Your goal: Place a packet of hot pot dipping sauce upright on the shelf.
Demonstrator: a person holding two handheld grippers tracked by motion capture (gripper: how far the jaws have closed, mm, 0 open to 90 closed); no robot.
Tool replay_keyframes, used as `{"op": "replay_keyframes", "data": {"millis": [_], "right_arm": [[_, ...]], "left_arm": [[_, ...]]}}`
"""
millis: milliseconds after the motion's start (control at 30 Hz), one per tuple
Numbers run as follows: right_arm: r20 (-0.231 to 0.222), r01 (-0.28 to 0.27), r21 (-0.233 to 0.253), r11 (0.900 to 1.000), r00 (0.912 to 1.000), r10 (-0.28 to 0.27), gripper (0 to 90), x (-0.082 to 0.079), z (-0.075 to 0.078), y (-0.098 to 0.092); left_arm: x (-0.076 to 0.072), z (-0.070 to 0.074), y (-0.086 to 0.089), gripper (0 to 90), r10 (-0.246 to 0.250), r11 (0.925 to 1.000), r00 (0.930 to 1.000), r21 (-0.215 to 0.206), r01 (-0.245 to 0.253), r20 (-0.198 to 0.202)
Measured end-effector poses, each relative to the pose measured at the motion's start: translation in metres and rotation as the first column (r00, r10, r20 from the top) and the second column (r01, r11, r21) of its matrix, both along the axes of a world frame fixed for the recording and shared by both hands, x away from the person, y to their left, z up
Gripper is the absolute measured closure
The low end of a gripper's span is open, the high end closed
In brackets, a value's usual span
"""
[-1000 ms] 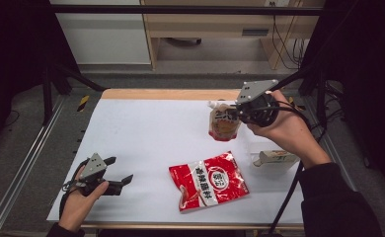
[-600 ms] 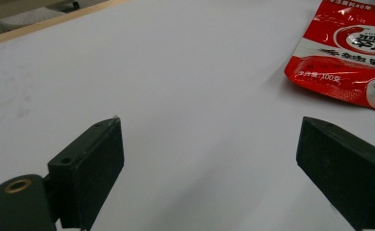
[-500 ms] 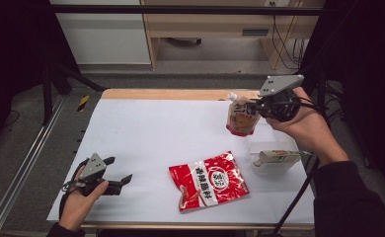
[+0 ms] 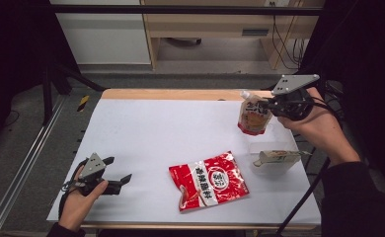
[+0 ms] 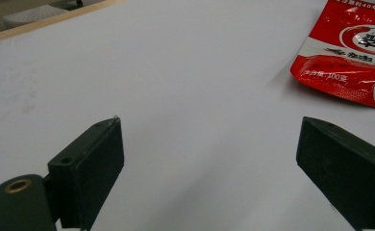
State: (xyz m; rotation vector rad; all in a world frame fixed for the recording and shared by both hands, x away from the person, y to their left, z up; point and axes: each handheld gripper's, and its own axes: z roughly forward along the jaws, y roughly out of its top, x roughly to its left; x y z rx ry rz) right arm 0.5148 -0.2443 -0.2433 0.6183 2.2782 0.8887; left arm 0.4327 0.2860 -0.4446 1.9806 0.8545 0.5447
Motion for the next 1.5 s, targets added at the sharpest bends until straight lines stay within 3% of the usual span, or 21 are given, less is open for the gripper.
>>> {"op": "replay_keyframes", "data": {"millis": [600, 1133, 1500], "right_arm": [[-0.003, 0.014, 0.0, 1.0, 0.9999, -0.014, 87.4, -0.002, -0.009, -0.019], [-0.079, 0.011, 0.0, 1.0, 0.9968, -0.011, 87.4, -0.003, -0.042, -0.04], [-0.109, 0.0, 0.018, 1.0, 0.994, 0.002, 87.3, -0.005, -0.053, -0.046]], "left_arm": [[0.0, 0.0, 0.001, 9.2, 0.006, 1.0, 1.0, 0.002, -0.006, 0.0], [0.001, -0.001, 0.001, 9.2, 0.007, 1.0, 1.0, 0.006, -0.007, -0.004], [0.001, -0.002, 0.001, 9.2, 0.008, 0.9999, 0.9999, 0.009, -0.008, -0.007]]}}
